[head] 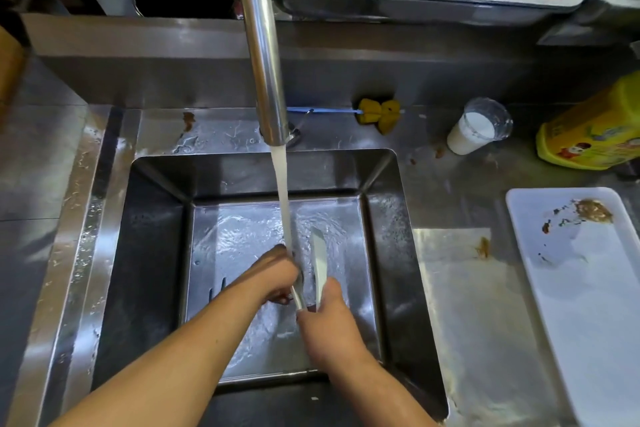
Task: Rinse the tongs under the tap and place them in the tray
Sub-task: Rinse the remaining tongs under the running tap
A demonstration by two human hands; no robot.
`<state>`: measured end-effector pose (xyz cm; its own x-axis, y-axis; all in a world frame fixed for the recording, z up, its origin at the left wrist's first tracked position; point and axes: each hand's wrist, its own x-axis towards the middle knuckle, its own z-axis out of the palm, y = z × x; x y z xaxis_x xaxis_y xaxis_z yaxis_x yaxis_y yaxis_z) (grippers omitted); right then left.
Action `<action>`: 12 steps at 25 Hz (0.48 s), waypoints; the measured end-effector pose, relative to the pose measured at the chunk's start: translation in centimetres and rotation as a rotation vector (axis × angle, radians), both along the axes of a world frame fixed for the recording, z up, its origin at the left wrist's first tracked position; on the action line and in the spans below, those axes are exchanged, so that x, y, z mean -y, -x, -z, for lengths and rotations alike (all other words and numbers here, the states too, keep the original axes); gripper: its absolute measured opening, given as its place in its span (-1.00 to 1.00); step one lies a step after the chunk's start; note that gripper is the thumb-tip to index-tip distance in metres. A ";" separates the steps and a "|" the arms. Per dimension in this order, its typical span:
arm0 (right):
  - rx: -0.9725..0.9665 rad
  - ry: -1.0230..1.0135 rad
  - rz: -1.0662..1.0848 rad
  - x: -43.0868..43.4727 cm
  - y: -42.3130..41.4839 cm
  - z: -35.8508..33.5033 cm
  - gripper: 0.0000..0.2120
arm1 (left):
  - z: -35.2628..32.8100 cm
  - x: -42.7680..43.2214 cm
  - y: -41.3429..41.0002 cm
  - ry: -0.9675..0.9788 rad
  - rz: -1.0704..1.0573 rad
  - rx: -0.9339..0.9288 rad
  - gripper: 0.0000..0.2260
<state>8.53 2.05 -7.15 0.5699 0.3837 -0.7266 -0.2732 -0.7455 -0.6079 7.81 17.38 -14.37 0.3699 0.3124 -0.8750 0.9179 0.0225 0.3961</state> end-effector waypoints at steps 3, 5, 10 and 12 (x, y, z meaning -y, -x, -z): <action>0.002 0.006 0.001 0.2 0.0 0.2 -0.67 | 0.4 -0.2 0.0 0.045 -0.098 0.004 -0.77; -0.001 0.002 -0.017 -0.2 0.1 0.2 -0.62 | 0.0 -0.5 0.4 -0.084 -0.122 -0.019 -0.90; -0.083 -0.001 0.012 -1.4 0.0 0.6 -0.62 | -0.5 -0.1 1.3 0.354 -0.448 0.203 -0.77; -0.127 0.004 0.031 -2.1 -0.1 0.5 -0.69 | -0.9 0.2 1.3 0.389 -0.625 0.232 -0.75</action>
<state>8.62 4.18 -7.67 0.4850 0.3639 -0.7952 -0.3704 -0.7382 -0.5638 6.47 17.15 -13.51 0.4133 0.2093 -0.8862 0.5831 0.6867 0.4341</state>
